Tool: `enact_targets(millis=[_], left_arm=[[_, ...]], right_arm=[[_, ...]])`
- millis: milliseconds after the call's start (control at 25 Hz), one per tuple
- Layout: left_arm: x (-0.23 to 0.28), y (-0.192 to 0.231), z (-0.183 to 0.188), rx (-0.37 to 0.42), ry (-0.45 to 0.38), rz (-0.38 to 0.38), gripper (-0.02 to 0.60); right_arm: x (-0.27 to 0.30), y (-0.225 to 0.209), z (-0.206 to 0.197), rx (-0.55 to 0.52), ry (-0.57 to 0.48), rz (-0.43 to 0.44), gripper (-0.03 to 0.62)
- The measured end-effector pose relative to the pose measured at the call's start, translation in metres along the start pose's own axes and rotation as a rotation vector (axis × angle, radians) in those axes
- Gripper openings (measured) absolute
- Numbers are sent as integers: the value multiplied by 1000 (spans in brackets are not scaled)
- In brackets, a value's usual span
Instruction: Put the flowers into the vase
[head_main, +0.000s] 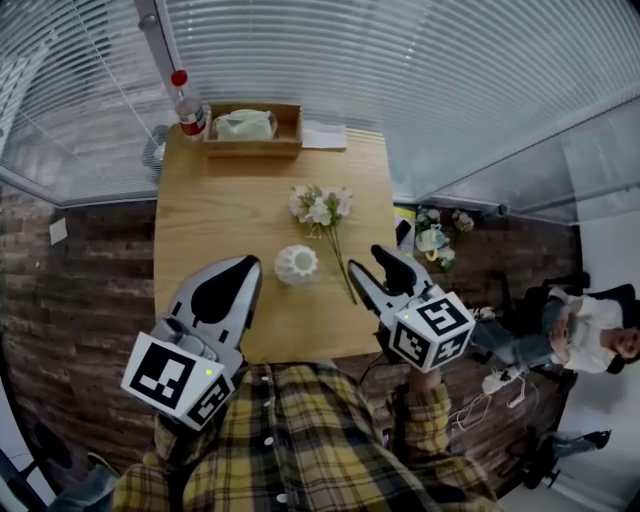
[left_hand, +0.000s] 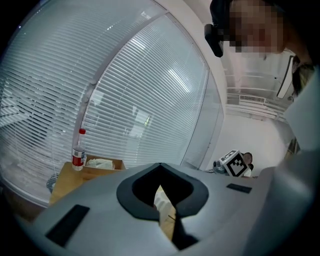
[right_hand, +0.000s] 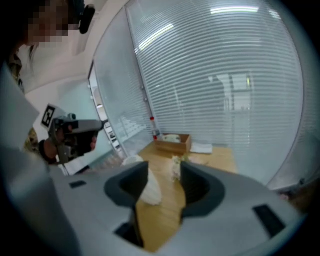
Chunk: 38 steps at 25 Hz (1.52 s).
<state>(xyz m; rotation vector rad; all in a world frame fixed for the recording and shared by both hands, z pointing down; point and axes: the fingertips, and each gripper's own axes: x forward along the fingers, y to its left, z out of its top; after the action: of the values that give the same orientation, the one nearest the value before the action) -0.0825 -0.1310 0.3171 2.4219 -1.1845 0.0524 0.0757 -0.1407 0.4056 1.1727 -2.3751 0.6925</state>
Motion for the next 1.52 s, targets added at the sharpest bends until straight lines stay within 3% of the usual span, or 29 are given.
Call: enact_targets(millis=[720, 1280, 1520], left_arm=[[-12, 23, -39, -65, 84, 84, 9], [-33, 50, -64, -122, 123, 188, 10], [-35, 53, -63, -142, 114, 191, 9]], right_arm=[[94, -53, -82, -49, 314, -1, 184], [142, -81, -118, 14, 403, -50, 184], [154, -85, -122, 30, 412, -77, 183]])
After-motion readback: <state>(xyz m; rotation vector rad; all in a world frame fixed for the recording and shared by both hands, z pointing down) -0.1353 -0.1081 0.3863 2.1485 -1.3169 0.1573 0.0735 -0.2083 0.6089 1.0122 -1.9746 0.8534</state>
